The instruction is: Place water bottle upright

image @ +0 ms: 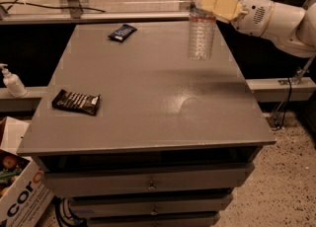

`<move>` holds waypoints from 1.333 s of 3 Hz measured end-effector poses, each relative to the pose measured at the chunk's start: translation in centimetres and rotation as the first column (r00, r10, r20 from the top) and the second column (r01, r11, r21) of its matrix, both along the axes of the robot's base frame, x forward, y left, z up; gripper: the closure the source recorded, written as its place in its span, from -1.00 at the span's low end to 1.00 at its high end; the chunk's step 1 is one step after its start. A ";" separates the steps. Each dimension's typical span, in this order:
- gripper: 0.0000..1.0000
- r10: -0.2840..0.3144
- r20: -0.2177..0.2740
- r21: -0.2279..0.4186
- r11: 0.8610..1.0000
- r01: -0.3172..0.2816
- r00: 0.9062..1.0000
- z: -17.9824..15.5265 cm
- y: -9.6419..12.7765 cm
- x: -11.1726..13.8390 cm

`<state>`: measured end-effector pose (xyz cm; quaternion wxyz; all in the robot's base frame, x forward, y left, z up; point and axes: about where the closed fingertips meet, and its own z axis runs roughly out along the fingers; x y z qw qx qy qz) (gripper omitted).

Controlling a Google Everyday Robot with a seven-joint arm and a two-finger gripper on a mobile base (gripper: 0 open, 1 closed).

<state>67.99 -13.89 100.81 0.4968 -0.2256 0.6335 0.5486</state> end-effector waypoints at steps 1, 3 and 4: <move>1.00 0.034 0.111 0.093 0.995 -0.044 0.993 0.3 0.1 0.4; 1.00 0.073 0.407 0.072 0.991 -0.112 0.911 0.7 0.1 -1.3; 1.00 0.091 0.496 0.002 0.994 -0.106 0.864 0.6 -0.5 -2.7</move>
Offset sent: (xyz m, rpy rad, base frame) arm -0.0085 -0.0034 0.0034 0.1707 -0.4829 0.1160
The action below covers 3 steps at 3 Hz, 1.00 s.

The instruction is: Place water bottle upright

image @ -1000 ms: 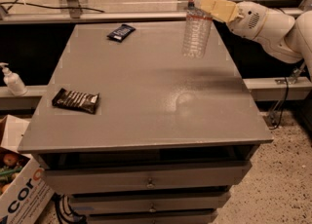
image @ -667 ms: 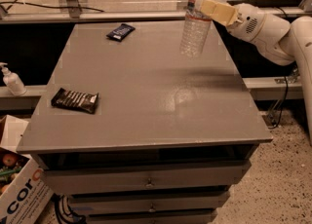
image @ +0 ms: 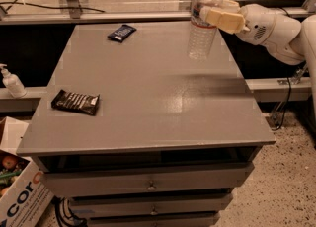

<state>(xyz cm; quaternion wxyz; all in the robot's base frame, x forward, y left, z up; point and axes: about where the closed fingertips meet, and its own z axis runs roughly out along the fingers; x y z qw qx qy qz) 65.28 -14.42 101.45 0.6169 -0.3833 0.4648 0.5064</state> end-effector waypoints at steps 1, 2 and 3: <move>1.00 -0.008 0.047 -0.036 0.999 0.010 0.999 -0.8 0.0 -0.8; 1.00 -0.011 0.050 -0.048 0.999 0.014 0.999 -2.5 0.4 -1.3; 1.00 -0.014 0.027 -0.043 0.999 0.015 1.000 -4.6 0.8 -1.7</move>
Offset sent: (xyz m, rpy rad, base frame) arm -0.0210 0.0048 -0.0511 -0.0644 -0.0423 -0.0234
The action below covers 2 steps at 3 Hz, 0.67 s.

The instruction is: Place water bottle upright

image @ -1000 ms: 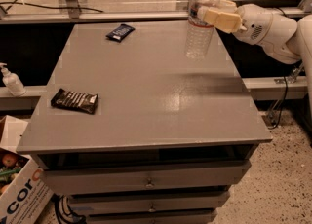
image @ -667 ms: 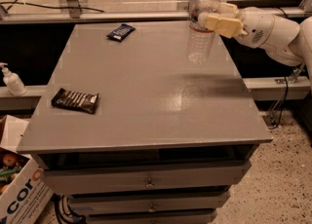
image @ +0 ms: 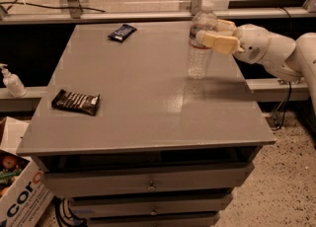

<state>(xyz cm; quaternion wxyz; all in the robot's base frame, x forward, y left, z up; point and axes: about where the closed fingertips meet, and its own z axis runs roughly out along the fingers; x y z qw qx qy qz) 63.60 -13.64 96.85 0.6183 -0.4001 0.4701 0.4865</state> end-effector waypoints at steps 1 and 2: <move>1.00 0.004 -0.027 0.014 1.000 -0.004 1.000 -2.1 0.5 -0.1; 1.00 0.008 -0.047 0.038 0.999 -0.006 0.999 -3.7 0.8 0.1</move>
Offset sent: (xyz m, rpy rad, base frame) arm 0.0050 0.0038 -0.0599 0.0683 0.0753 -0.0011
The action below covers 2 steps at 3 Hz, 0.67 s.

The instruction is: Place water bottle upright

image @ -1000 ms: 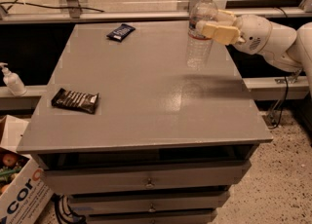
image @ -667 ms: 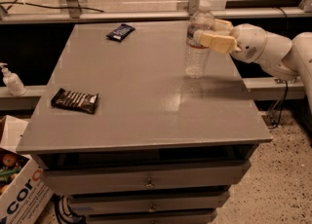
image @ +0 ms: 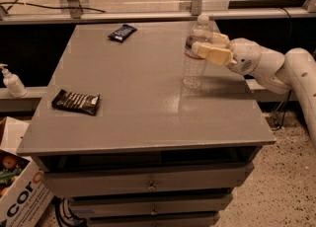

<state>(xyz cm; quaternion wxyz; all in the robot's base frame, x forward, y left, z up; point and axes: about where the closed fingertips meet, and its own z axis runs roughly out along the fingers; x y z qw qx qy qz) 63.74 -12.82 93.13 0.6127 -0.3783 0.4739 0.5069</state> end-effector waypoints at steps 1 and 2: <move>0.67 -0.006 -0.012 0.018 1.000 0.006 1.000 -0.8 -0.1 0.1; 0.20 -0.006 -0.012 0.018 1.000 0.006 1.000 -0.4 -0.1 0.1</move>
Offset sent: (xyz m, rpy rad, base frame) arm -0.0060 -0.0307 -0.0410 0.0641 0.0374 -0.0551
